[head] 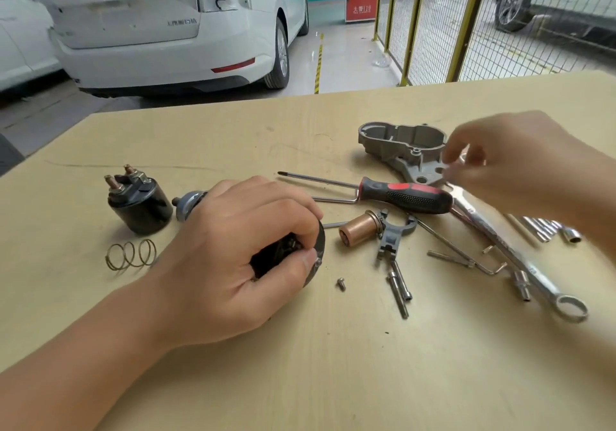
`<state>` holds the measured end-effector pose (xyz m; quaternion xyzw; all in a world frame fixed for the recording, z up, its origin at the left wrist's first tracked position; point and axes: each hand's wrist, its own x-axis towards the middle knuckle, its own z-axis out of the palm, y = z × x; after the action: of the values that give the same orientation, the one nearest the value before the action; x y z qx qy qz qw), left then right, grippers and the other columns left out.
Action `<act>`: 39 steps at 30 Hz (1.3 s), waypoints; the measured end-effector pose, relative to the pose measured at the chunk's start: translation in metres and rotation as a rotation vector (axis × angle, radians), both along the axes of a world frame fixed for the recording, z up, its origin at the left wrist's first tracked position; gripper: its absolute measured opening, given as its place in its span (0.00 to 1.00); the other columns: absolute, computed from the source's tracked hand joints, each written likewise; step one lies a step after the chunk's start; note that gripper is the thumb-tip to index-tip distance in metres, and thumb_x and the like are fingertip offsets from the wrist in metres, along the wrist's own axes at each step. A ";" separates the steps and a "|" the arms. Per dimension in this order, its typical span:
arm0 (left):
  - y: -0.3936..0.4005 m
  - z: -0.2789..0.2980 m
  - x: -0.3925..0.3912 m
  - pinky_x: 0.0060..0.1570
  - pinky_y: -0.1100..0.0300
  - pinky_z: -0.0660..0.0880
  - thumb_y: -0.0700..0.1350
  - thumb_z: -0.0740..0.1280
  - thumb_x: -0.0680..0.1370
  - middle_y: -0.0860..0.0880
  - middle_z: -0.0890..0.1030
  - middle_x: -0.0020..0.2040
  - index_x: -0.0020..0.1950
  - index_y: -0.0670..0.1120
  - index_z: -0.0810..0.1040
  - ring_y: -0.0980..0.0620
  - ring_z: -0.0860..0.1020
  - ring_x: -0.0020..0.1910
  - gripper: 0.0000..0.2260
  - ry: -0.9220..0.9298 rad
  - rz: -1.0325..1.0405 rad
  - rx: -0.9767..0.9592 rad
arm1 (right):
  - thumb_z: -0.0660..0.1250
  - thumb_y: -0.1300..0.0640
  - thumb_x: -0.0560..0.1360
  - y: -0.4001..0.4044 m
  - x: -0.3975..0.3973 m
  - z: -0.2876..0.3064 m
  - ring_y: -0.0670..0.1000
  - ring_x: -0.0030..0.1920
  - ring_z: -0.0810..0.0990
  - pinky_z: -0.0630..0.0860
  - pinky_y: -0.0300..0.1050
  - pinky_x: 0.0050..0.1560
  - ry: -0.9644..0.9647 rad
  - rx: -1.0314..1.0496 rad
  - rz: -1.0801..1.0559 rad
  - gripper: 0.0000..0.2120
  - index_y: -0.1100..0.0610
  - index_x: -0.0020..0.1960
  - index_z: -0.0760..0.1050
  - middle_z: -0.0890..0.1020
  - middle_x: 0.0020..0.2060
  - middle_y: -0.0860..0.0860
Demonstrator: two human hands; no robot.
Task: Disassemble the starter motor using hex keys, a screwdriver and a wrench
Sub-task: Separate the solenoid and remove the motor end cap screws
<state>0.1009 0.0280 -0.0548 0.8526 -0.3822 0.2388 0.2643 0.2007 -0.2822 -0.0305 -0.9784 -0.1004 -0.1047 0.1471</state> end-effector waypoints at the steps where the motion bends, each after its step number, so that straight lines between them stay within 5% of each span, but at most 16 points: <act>1: -0.001 -0.001 0.000 0.49 0.41 0.74 0.43 0.69 0.77 0.51 0.84 0.53 0.47 0.46 0.80 0.48 0.83 0.55 0.02 -0.009 0.010 -0.010 | 0.70 0.52 0.75 0.005 -0.006 0.003 0.42 0.40 0.75 0.68 0.39 0.36 -0.107 0.058 0.020 0.02 0.45 0.45 0.80 0.80 0.38 0.43; 4: -0.002 -0.002 0.000 0.50 0.43 0.76 0.43 0.68 0.77 0.49 0.85 0.51 0.46 0.42 0.81 0.49 0.84 0.55 0.05 -0.020 0.042 -0.080 | 0.72 0.56 0.74 0.031 -0.033 0.005 0.41 0.34 0.77 0.69 0.38 0.34 -0.329 0.281 0.171 0.03 0.48 0.42 0.81 0.79 0.32 0.41; 7: -0.003 -0.002 -0.001 0.49 0.44 0.79 0.43 0.69 0.76 0.48 0.85 0.52 0.47 0.40 0.81 0.51 0.84 0.56 0.07 -0.014 0.081 -0.165 | 0.74 0.58 0.75 0.063 -0.066 0.002 0.44 0.29 0.76 0.64 0.29 0.32 -0.221 0.433 0.491 0.06 0.52 0.40 0.81 0.76 0.26 0.41; 10: -0.005 -0.002 -0.002 0.46 0.44 0.81 0.43 0.72 0.74 0.47 0.86 0.51 0.48 0.39 0.81 0.46 0.86 0.50 0.08 -0.028 0.105 -0.180 | 0.71 0.54 0.76 0.086 -0.091 -0.006 0.46 0.28 0.75 0.64 0.32 0.30 -0.042 0.494 0.698 0.08 0.53 0.39 0.81 0.76 0.26 0.44; 14: -0.012 -0.002 -0.003 0.43 0.44 0.79 0.40 0.76 0.69 0.46 0.86 0.42 0.45 0.40 0.82 0.42 0.84 0.42 0.08 -0.058 0.125 -0.121 | 0.66 0.49 0.74 0.101 -0.100 -0.019 0.48 0.28 0.77 0.74 0.50 0.29 0.230 0.694 0.570 0.12 0.54 0.36 0.79 0.79 0.27 0.50; 18: -0.017 -0.006 -0.005 0.43 0.44 0.76 0.39 0.77 0.66 0.47 0.84 0.40 0.44 0.41 0.81 0.43 0.82 0.39 0.10 -0.088 0.157 -0.051 | 0.69 0.52 0.74 0.104 -0.100 -0.021 0.53 0.33 0.80 0.80 0.59 0.38 0.283 0.701 0.437 0.09 0.55 0.39 0.77 0.81 0.30 0.52; 21: -0.022 -0.008 -0.007 0.43 0.44 0.75 0.41 0.76 0.65 0.48 0.83 0.38 0.43 0.41 0.80 0.43 0.81 0.38 0.10 -0.105 0.185 -0.006 | 0.69 0.57 0.74 0.103 -0.099 -0.022 0.48 0.28 0.78 0.77 0.52 0.31 0.275 0.633 0.408 0.07 0.55 0.37 0.78 0.80 0.28 0.50; 24: -0.025 -0.005 -0.009 0.45 0.45 0.75 0.43 0.76 0.65 0.52 0.82 0.40 0.47 0.43 0.81 0.49 0.80 0.41 0.13 -0.050 0.214 0.029 | 0.66 0.51 0.70 0.104 -0.101 -0.020 0.46 0.26 0.75 0.67 0.40 0.27 0.180 0.519 0.405 0.09 0.53 0.34 0.78 0.77 0.25 0.47; 29: -0.003 0.013 -0.011 0.60 0.51 0.74 0.56 0.75 0.66 0.59 0.80 0.61 0.72 0.54 0.73 0.62 0.77 0.61 0.34 0.144 0.100 0.212 | 0.61 0.46 0.71 0.107 -0.109 -0.023 0.49 0.26 0.70 0.65 0.42 0.26 0.128 0.380 0.397 0.16 0.56 0.32 0.72 0.72 0.24 0.50; 34: 0.024 0.022 -0.003 0.64 0.43 0.74 0.76 0.70 0.62 0.60 0.79 0.68 0.77 0.59 0.68 0.53 0.77 0.69 0.46 0.084 0.226 0.514 | 0.68 0.49 0.75 0.112 -0.110 -0.028 0.50 0.26 0.77 0.71 0.45 0.26 0.142 0.526 0.351 0.14 0.57 0.35 0.77 0.78 0.27 0.50; 39: 0.025 0.016 0.001 0.55 0.43 0.76 0.79 0.69 0.63 0.63 0.78 0.65 0.73 0.62 0.70 0.54 0.78 0.64 0.42 0.147 0.185 0.542 | 0.69 0.54 0.73 0.114 -0.107 -0.032 0.45 0.20 0.73 0.70 0.41 0.24 0.319 0.696 0.283 0.07 0.54 0.38 0.80 0.78 0.22 0.51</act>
<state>0.1020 0.0530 -0.0389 0.9385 -0.3324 0.0886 0.0308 0.0933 -0.1680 -0.0622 -0.8506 -0.1687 0.0419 0.4963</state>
